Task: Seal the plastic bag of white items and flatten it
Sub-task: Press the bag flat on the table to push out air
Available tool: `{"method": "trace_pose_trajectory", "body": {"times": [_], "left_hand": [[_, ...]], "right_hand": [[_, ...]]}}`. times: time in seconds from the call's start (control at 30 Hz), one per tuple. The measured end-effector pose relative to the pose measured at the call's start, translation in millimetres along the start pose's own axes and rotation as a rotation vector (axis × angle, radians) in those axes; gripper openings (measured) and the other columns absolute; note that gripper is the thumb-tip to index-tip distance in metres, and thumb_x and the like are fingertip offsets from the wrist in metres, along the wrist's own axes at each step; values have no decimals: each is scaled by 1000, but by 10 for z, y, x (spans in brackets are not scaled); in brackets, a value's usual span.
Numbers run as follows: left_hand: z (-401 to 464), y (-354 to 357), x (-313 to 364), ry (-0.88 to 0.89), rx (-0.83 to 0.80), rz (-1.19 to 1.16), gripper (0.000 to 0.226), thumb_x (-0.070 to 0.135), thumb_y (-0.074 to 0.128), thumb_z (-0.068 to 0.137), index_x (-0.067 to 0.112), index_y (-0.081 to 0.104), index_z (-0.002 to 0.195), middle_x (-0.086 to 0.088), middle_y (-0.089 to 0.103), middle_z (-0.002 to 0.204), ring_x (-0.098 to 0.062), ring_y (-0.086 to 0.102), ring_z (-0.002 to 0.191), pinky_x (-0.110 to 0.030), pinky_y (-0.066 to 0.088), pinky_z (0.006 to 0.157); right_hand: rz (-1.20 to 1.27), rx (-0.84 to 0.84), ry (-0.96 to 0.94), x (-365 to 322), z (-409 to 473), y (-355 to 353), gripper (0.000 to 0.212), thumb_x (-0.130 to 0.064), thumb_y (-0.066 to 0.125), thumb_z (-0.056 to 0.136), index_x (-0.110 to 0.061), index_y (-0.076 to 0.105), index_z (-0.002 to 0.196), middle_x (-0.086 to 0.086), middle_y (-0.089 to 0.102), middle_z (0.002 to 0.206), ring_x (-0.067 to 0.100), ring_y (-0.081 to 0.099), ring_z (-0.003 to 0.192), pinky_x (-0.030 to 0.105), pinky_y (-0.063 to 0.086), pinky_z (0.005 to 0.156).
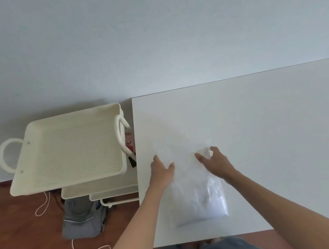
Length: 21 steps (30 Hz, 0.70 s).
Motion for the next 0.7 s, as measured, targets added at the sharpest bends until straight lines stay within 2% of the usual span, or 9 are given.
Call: {"method": "trace_pose_trajectory", "body": {"times": [0.07, 0.17, 0.23, 0.33, 0.4, 0.47, 0.53, 0.6, 0.7], "left_hand": [[38, -17, 77, 60, 101, 170, 75, 31, 55, 101, 9, 13, 159, -14, 29, 152, -34, 44, 136, -34, 40, 106], [32, -34, 242, 170, 252, 420, 72, 37, 49, 103, 10, 14, 160, -15, 25, 156, -35, 37, 140, -45, 35, 112], [33, 40, 337, 278, 288, 506, 69, 40, 43, 105, 13, 13, 162, -14, 16, 166, -34, 18, 154, -46, 25, 120], [94, 257, 424, 448, 282, 648, 66, 39, 34, 109, 14, 8, 164, -11, 0, 172, -30, -4, 159, -43, 11, 127], [152, 408, 426, 516, 249, 698, 62, 33, 30, 110, 12, 6, 163, -10, -5, 171, -28, -8, 158, -43, 8, 129], [277, 547, 357, 521, 199, 725, 59, 29, 25, 111, 12, 3, 163, -9, -9, 171, -27, -10, 158, -42, 6, 129], [365, 650, 244, 523, 167, 755, 58, 29, 22, 111, 12, 2, 163, -8, -11, 170, -26, -10, 158, -41, 2, 129], [391, 708, 151, 548, 165, 781, 58, 29, 21, 111, 13, 4, 163, -7, -8, 171, -26, -8, 158, -41, 2, 129], [386, 744, 63, 578, 203, 769, 58, 29, 20, 108, 10, 11, 163, -9, 0, 171, -27, -1, 158, -43, 8, 129]], "right_hand": [[-122, 141, -38, -73, 29, -28, 87, -57, 57, 98, -10, 20, 161, 16, 40, 158, 36, 44, 142, 49, 36, 116], [-379, 373, -150, -234, -33, -38, 83, -55, 49, 101, -14, 13, 164, 15, 23, 165, 36, 31, 148, 50, 25, 117], [-549, 405, -277, -319, -35, 90, 80, -53, 43, 104, -15, 9, 166, 14, 7, 172, 34, 14, 158, 50, 18, 122], [-748, 352, -411, -332, 78, 363, 73, -49, 35, 108, -17, 5, 166, 9, -6, 174, 29, -3, 161, 46, 9, 127], [-848, 345, -478, -322, 126, 503, 67, -39, 36, 109, -14, 10, 166, 9, -3, 174, 29, -1, 161, 46, 10, 128], [-893, 356, -526, -276, 191, 615, 60, -29, 39, 109, -12, 22, 164, 11, 8, 173, 32, 10, 160, 48, 15, 126], [-909, 369, -551, -183, 233, 683, 57, -27, 33, 108, -12, 28, 163, 12, 18, 172, 34, 18, 158, 49, 16, 124], [-915, 365, -546, -53, 267, 729, 57, -29, 26, 108, -14, 26, 163, 12, 17, 172, 33, 18, 158, 49, 16, 125], [-896, 370, -541, 64, 292, 752, 58, -31, 26, 109, -15, 21, 165, 11, 13, 173, 31, 14, 160, 48, 16, 127]]}}
Point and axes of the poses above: each hand's wrist, its own z-axis towards the middle knuckle, its own y-axis out of the palm, x = y × z, the point moved 8 cm from there along z, towards the middle knuckle
